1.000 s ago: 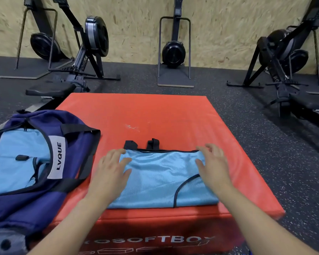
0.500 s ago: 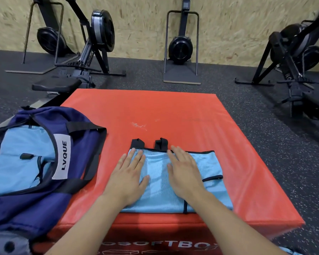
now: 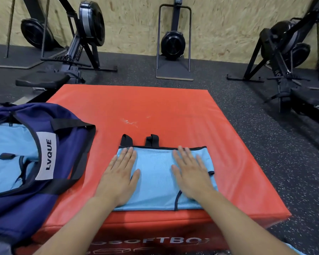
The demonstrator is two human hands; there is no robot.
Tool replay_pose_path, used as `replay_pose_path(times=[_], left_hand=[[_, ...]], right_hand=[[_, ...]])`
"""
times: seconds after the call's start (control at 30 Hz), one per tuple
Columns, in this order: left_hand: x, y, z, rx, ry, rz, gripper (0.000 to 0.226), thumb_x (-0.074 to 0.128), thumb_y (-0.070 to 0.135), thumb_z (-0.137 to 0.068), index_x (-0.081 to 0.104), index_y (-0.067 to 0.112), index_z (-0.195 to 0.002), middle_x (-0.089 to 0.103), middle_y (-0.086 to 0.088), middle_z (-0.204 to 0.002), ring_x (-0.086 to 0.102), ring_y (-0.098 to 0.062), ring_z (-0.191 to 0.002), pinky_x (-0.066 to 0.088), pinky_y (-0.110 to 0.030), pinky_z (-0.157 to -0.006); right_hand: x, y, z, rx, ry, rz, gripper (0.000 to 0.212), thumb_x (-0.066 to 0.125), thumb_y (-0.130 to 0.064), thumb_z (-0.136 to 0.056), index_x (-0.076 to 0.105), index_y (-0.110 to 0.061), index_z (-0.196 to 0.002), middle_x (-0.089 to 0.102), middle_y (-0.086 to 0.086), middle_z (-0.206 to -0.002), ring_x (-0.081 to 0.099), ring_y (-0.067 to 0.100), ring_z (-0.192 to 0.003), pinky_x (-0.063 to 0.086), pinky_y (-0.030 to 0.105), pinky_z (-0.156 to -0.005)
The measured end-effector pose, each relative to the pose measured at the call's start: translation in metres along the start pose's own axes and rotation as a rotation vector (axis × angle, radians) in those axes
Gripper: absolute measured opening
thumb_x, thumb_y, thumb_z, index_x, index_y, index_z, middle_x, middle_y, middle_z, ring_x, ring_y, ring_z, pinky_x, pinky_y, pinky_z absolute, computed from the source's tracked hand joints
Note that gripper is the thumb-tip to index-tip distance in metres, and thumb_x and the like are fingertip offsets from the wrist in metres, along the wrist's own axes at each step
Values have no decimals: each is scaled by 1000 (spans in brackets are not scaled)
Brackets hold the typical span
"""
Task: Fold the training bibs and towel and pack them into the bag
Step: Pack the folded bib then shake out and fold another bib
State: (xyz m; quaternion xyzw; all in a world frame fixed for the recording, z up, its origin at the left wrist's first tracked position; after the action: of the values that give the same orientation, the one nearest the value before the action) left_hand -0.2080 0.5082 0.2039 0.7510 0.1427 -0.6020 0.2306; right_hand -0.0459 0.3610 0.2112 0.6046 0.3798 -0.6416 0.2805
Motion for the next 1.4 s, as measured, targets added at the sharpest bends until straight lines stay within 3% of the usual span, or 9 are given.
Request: replay_pose_path(times=[0.17,0.27,0.4,0.6,0.7,0.77,0.97,1.23,1.4], left_hand=[[-5,1,1,8,8,-23,75,1,54,-94,4,17,-159,-4,6,-166,-13,-7,-151,-8,-33,-122],[-27,23,2,68,81,-96,65,19,40,-99,28,9,-156,23,-4,-164,15,-17,-153,8,-41,-121],[-18,64,23,217,74,-26,60,32,32,-98,38,8,-152,34,-7,-159,29,-21,-149,17,-42,-119],[2,1,28,17,-8,-51,74,7,58,-97,12,18,-159,3,2,-166,1,-14,-154,-2,-34,-122],[-15,-23,28,-61,46,-130,72,17,49,-98,34,6,-154,27,-9,-162,26,-22,-150,10,-39,-120],[-26,-8,28,-44,82,-142,66,25,40,-99,42,1,-148,35,-13,-158,35,-25,-147,16,-42,-119],[-7,70,40,124,36,-42,59,26,34,-102,37,3,-151,33,-10,-159,27,-22,-149,16,-40,-118],[-8,-4,40,-88,-8,-28,79,-4,58,-91,0,17,-159,-9,4,-165,-12,-9,-151,-9,-30,-123],[-16,-13,43,-107,-8,-47,82,-4,56,-91,9,12,-159,-4,1,-165,-8,-9,-150,-11,-26,-120]], right_hand=[[-21,49,9,229,39,123,70,-6,-47,-95,3,-23,-160,-4,-3,-168,-9,15,-154,-5,41,-125],[-34,-19,8,-22,179,17,70,6,-45,-98,15,-14,-160,6,0,-167,2,17,-155,-3,40,-124],[4,-82,28,-232,72,-45,68,13,-44,-98,22,-14,-159,8,-3,-165,6,17,-154,-1,40,-120],[-4,15,25,39,30,44,86,-11,-59,-84,4,-24,-161,-6,-7,-167,-10,11,-153,-10,34,-123],[-19,49,28,171,58,135,85,-14,-53,-85,6,-19,-161,0,-3,-168,-6,15,-154,-4,39,-125],[-24,28,25,81,111,121,77,-7,-49,-92,8,-15,-160,1,-1,-168,-6,15,-154,-5,40,-124],[6,-78,41,-318,-31,-30,71,2,-47,-96,7,-19,-161,-5,-8,-167,-15,7,-152,-10,35,-121],[-6,52,28,46,-18,87,71,-3,-55,-95,2,-28,-161,-8,-10,-167,-11,11,-153,-6,35,-124],[-17,62,34,89,-9,140,70,-1,-53,-97,9,-25,-161,-2,-7,-168,-5,14,-154,-1,39,-126]])
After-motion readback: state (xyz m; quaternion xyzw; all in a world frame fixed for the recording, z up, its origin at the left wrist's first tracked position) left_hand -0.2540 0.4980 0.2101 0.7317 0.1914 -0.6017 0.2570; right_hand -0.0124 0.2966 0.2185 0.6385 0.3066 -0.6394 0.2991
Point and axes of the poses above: each hand's wrist, its own z-axis away from the middle knuckle, its own x-axis out of the palm, y = z × x, the point moved 9 cm from there along -z, towards the middle knuckle
